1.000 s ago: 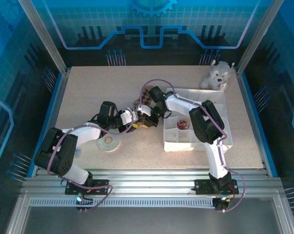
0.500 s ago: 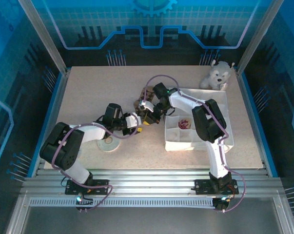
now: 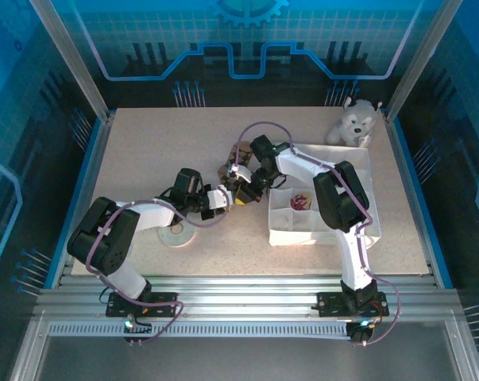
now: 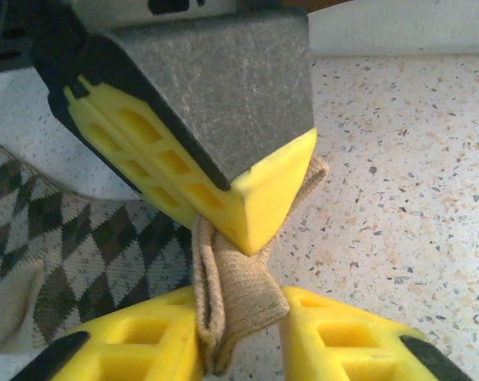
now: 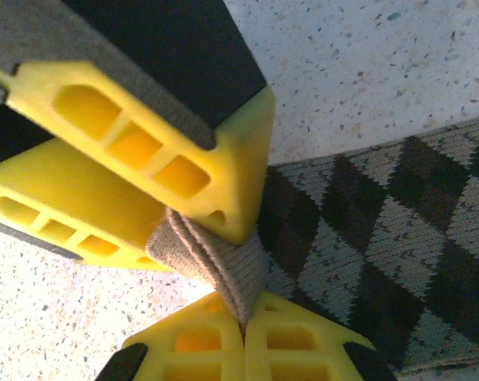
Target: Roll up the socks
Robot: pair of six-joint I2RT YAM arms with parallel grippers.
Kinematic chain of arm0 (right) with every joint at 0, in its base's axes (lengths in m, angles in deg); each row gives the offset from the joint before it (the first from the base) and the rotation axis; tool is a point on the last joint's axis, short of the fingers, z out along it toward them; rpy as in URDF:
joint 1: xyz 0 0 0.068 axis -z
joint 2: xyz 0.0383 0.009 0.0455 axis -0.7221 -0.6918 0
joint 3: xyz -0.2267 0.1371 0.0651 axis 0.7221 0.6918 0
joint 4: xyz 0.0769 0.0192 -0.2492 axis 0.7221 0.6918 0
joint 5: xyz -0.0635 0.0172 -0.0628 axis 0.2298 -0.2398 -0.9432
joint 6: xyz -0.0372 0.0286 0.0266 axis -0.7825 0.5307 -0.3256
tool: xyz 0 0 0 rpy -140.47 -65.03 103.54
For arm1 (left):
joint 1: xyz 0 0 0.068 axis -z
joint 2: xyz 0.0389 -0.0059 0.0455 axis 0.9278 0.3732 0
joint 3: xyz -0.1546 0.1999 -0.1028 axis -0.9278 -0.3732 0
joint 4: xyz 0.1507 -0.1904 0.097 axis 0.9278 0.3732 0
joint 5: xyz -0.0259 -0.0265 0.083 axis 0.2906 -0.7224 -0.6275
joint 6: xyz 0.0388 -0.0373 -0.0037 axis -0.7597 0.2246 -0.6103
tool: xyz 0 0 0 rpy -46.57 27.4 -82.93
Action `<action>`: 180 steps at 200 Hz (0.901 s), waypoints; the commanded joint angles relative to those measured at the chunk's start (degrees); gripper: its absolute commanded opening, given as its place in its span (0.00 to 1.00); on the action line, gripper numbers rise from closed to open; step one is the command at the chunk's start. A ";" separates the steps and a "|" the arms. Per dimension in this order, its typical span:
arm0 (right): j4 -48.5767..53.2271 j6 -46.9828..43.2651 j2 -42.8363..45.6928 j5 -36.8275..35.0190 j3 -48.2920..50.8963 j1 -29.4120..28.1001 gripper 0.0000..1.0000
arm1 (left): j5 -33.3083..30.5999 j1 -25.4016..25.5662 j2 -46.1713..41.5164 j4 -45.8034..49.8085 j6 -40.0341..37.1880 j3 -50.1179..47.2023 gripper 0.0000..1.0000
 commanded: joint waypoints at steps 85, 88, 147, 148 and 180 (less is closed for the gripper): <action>-20.84 22.49 12.10 8.08 13.99 2.92 0.50 | -1.81 1.62 -6.14 23.64 20.62 10.82 0.00; -22.76 23.53 12.78 8.39 15.35 2.93 0.50 | -1.77 1.65 -6.23 23.98 21.50 11.14 0.00; -45.73 32.25 20.45 6.70 32.54 1.80 0.59 | 0.92 1.72 -5.96 22.86 40.62 12.64 0.00; -45.67 32.14 20.54 6.52 32.63 1.77 0.59 | 0.92 1.72 -5.94 22.81 40.89 12.57 0.00; -44.49 28.17 24.08 0.52 35.03 -0.35 0.59 | 0.80 1.98 -6.22 20.82 49.11 10.10 0.00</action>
